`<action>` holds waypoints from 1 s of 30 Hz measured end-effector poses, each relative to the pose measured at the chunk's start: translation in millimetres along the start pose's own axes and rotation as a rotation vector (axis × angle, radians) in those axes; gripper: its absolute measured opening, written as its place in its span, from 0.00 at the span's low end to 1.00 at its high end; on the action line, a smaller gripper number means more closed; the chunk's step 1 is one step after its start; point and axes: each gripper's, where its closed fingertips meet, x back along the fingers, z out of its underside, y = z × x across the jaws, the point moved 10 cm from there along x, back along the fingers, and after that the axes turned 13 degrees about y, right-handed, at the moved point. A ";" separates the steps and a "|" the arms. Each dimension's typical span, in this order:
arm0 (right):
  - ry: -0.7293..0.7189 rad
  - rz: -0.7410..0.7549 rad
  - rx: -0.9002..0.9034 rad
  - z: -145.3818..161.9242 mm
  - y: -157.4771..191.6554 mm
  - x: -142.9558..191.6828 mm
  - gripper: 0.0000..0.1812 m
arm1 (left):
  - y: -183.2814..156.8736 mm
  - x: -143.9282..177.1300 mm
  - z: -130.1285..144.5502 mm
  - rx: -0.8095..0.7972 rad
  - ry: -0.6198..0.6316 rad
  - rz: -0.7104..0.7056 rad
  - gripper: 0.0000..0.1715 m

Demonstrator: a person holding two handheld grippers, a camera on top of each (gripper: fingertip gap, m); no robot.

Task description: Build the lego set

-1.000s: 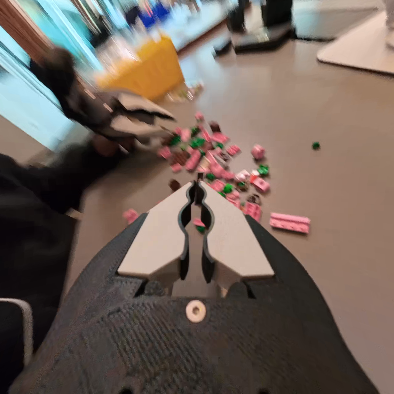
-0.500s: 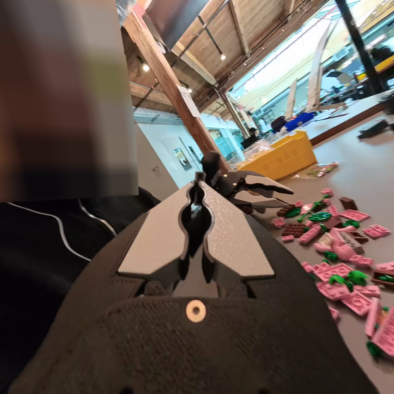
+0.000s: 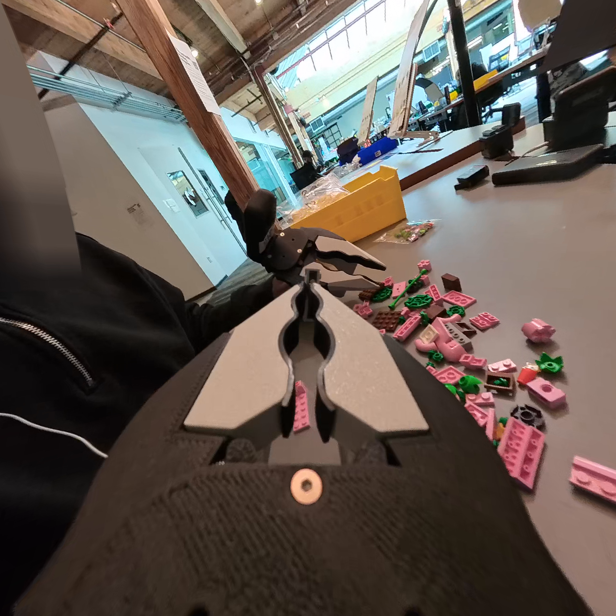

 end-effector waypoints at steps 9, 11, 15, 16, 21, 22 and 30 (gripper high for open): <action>0.114 0.165 0.118 3.5 5.0 -12.1 0.00 | -3.6 1.6 -0.5 -0.035 -0.019 -0.006 0.09; 0.123 0.175 0.127 4.1 5.3 -13.6 0.00 | -4.3 3.0 -1.3 -0.037 -0.036 -0.005 0.08; 0.136 0.201 0.153 4.8 5.7 -17.9 0.00 | -14.1 15.5 -12.4 -0.039 -0.153 0.019 0.08; 0.133 0.196 0.156 4.6 6.3 -19.7 0.00 | -20.1 20.7 -17.0 -0.040 -0.200 0.036 0.08; 0.120 0.141 0.149 6.4 9.9 -31.0 0.00 | -59.0 32.1 -36.6 0.011 -0.370 0.244 0.10; 0.117 0.126 0.147 7.0 10.8 -33.1 0.00 | -66.0 30.5 -39.2 0.017 -0.362 0.296 0.12; 0.026 -0.029 0.201 7.0 28.6 -42.4 0.00 | -82.4 33.2 -45.2 -0.027 -0.412 0.425 0.19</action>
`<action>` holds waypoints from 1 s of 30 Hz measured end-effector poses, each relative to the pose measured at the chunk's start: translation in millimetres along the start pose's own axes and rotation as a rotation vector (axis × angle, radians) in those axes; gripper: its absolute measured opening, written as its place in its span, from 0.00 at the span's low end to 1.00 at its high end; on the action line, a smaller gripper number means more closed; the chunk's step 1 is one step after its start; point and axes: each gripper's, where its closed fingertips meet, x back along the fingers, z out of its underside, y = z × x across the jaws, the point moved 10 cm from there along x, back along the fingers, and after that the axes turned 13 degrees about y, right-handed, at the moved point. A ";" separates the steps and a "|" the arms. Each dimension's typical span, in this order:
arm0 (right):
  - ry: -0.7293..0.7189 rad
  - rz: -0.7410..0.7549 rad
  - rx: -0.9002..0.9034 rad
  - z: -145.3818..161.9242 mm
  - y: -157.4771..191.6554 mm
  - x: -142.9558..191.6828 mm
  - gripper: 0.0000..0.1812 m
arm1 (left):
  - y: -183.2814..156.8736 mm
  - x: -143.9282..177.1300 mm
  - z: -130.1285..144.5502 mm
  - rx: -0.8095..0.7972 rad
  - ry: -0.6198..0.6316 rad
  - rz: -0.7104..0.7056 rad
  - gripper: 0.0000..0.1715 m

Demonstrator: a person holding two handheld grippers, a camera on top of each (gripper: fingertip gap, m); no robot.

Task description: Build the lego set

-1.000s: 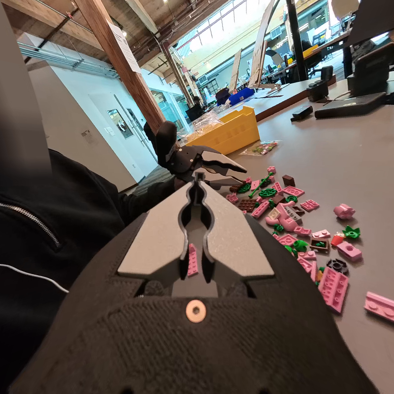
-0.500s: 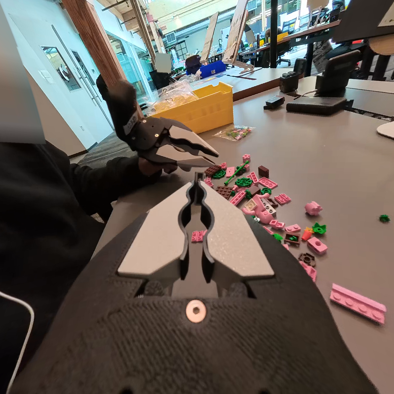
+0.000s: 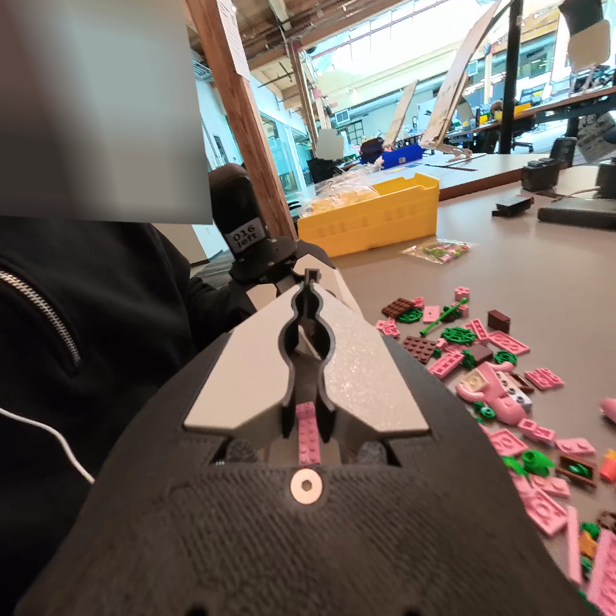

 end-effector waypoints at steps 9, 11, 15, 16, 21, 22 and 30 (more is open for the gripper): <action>0.231 0.358 0.822 6.0 61.7 -30.7 0.00 | -2.9 26.1 -6.6 -0.090 -0.220 -0.017 0.00; 0.261 0.506 0.998 9.6 69.1 -35.7 0.00 | -0.8 26.8 -5.7 -0.084 -0.228 -0.033 0.00; 0.291 0.732 1.229 13.7 71.1 -35.7 0.00 | 4.0 24.7 -3.4 -0.050 -0.201 -0.032 0.03; 0.287 0.765 1.263 14.0 71.1 -35.5 0.00 | 4.7 24.0 -2.8 -0.046 -0.196 -0.025 0.04; 0.279 0.801 1.286 15.1 69.5 -36.4 0.00 | 5.4 21.1 -1.3 -0.011 -0.188 0.079 0.10; 0.264 0.792 1.267 14.3 69.4 -36.1 0.00 | 5.3 20.2 -0.8 -0.005 -0.183 0.098 0.12; 0.156 0.574 0.982 10.1 66.8 -37.9 0.00 | -1.4 21.6 -2.7 -0.025 -0.213 0.202 0.17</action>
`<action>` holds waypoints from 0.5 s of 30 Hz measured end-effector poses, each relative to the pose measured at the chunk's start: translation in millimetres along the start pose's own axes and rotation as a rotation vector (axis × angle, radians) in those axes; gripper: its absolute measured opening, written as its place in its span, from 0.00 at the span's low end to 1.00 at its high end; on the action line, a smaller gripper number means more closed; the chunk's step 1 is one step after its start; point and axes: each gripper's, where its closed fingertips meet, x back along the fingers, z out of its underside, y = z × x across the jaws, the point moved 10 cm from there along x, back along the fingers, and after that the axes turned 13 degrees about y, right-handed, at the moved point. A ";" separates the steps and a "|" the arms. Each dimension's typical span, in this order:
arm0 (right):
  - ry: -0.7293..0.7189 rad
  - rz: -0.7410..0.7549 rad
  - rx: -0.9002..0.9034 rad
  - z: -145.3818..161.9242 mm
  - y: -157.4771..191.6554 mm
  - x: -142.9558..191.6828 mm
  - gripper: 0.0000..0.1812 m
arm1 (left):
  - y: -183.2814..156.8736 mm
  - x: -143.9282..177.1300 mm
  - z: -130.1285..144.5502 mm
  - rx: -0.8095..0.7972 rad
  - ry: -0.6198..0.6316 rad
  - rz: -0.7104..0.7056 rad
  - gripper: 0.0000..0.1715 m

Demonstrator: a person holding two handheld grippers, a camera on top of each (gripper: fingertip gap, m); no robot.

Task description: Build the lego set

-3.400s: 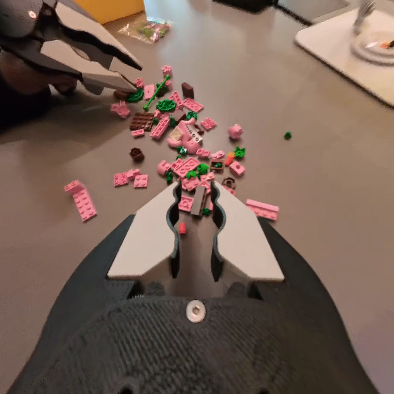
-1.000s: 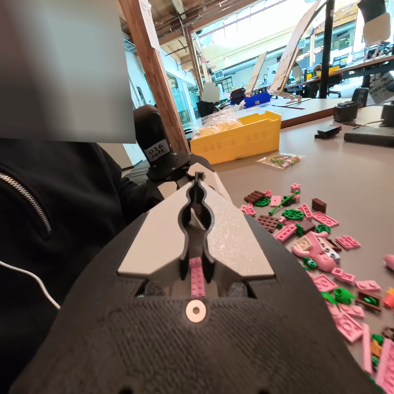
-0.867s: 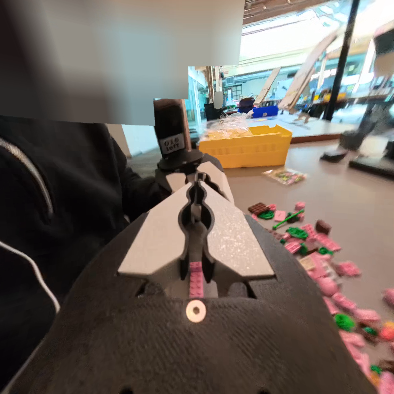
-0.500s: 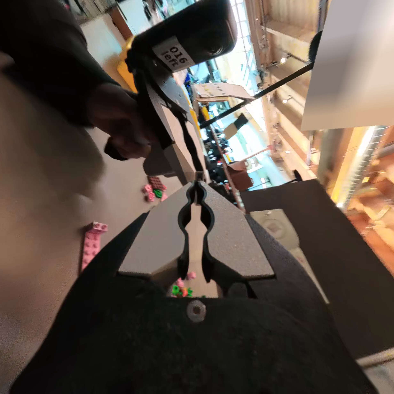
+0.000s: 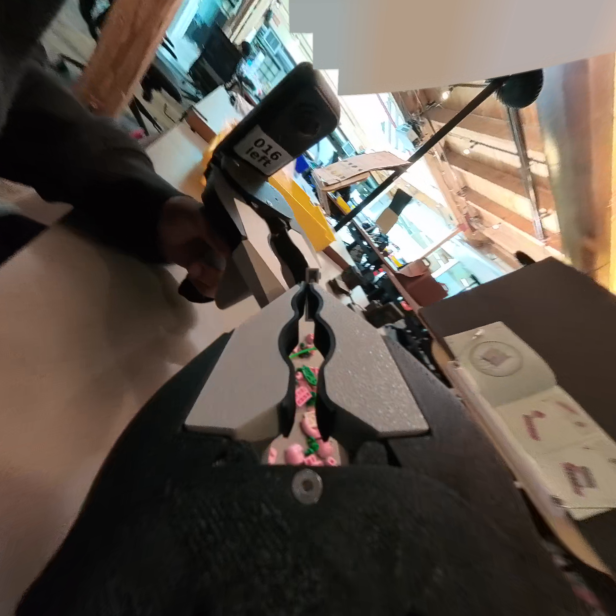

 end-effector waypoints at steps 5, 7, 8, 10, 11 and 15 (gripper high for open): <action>-0.037 -0.120 -0.205 6.7 -7.6 -2.2 0.00 | -2.7 -0.8 0.6 -0.010 0.006 0.046 0.13; -0.044 -0.188 -0.296 11.1 -10.8 -3.4 0.00 | -2.6 -1.8 1.4 -0.003 0.019 0.057 0.13; -0.050 -0.215 -0.342 13.1 -12.9 -3.8 0.00 | -2.3 -2.0 1.7 0.001 0.022 0.059 0.13; -0.068 -0.272 -0.437 17.5 -17.0 -4.4 0.00 | -1.6 -1.8 1.8 0.011 0.020 0.061 0.13; -0.072 -0.302 -0.484 19.9 -18.8 -4.9 0.00 | -0.7 -1.7 2.1 0.020 0.021 0.056 0.12; -0.063 -0.415 -0.650 32.8 -23.4 -9.3 0.00 | 4.6 -1.3 4.4 0.040 0.043 0.006 0.08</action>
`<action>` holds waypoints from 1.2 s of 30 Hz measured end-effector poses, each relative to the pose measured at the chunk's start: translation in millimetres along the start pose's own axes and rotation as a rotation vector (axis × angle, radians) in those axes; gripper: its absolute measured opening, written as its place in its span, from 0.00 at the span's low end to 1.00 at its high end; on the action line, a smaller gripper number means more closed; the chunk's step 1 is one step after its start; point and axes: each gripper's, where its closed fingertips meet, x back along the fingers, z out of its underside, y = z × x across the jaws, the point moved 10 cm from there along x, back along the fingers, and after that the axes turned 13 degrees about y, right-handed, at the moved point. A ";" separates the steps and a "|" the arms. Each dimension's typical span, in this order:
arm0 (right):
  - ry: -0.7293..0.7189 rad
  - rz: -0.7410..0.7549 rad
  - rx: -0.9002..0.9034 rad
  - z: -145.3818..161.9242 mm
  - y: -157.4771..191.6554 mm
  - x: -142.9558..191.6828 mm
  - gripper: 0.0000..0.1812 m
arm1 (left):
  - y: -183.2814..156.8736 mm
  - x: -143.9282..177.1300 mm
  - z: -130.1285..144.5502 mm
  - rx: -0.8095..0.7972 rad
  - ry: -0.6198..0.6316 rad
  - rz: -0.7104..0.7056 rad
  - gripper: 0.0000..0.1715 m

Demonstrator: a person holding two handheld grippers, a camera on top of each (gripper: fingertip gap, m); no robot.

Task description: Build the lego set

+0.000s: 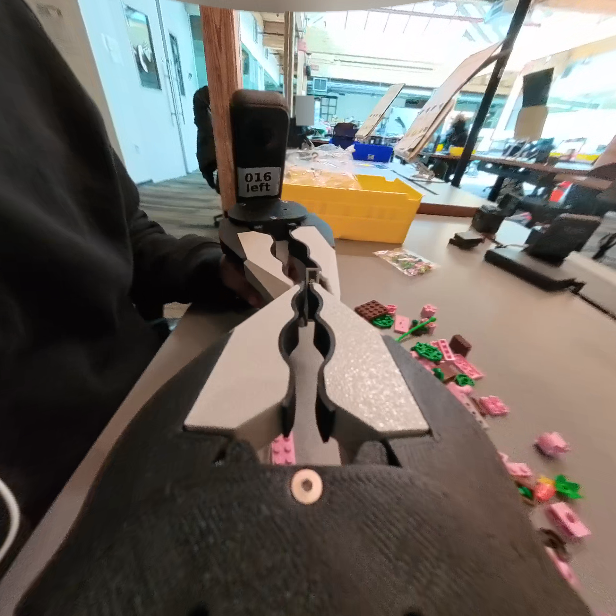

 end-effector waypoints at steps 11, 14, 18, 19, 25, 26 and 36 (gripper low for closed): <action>-0.023 -0.089 -0.135 5.8 -10.7 1.0 0.00 | 2.3 1.2 0.9 0.015 0.009 -0.019 0.04; -0.011 -0.053 -0.112 6.2 -10.5 0.4 0.00 | 5.5 1.8 1.5 0.037 0.014 -0.033 0.04; 0.023 0.054 -0.037 5.6 -8.2 -2.2 0.07 | 15.8 4.3 3.4 0.137 0.005 -0.042 0.04; 0.036 0.123 -0.012 5.0 -8.6 -2.6 0.15 | 19.7 4.6 4.1 0.188 -0.004 -0.037 0.04; 0.249 0.595 0.497 0.6 9.0 -10.0 0.43 | 34.5 -0.3 7.4 0.474 -0.062 0.160 0.05; 0.269 0.651 0.588 -0.3 14.5 -12.6 0.42 | 35.1 0.0 7.5 0.497 -0.078 0.171 0.05; 0.453 0.819 0.955 11.2 27.6 -28.0 0.26 | 38.4 -3.4 12.6 0.618 -0.098 0.221 0.05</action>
